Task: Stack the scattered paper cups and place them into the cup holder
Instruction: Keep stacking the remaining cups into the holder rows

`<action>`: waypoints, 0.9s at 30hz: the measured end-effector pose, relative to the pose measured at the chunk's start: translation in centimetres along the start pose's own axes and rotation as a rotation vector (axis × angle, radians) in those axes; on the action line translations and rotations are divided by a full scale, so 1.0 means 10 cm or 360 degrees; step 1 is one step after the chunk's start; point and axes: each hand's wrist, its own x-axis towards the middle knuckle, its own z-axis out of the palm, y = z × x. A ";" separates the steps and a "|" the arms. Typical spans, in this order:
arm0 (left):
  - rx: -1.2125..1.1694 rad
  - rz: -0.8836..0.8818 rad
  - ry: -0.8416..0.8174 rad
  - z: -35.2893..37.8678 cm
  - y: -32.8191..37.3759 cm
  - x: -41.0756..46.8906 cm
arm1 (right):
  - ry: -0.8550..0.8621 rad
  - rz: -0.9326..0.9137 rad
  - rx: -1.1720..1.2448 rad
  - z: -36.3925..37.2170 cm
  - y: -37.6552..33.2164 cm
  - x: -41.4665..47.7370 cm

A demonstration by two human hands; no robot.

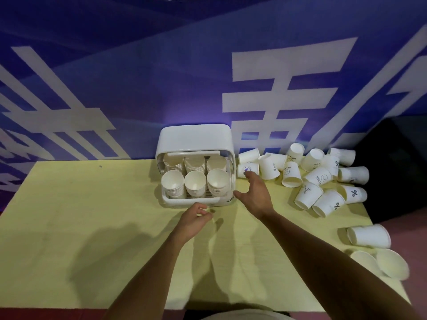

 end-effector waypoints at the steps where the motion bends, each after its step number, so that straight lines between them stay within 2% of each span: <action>1: 0.0015 0.0021 -0.0034 0.07 0.04 0.01 | 0.0023 0.0028 -0.0008 -0.08 0.08 -0.02; 20: 0.0354 0.0313 -0.0781 2.29 0.94 -0.10 | 0.0615 0.0627 -0.0059 -1.73 1.82 -1.14; 27: 0.0821 0.0489 -0.1113 3.02 1.01 -0.24 | 0.0716 0.0823 -0.0093 -2.08 2.32 -1.68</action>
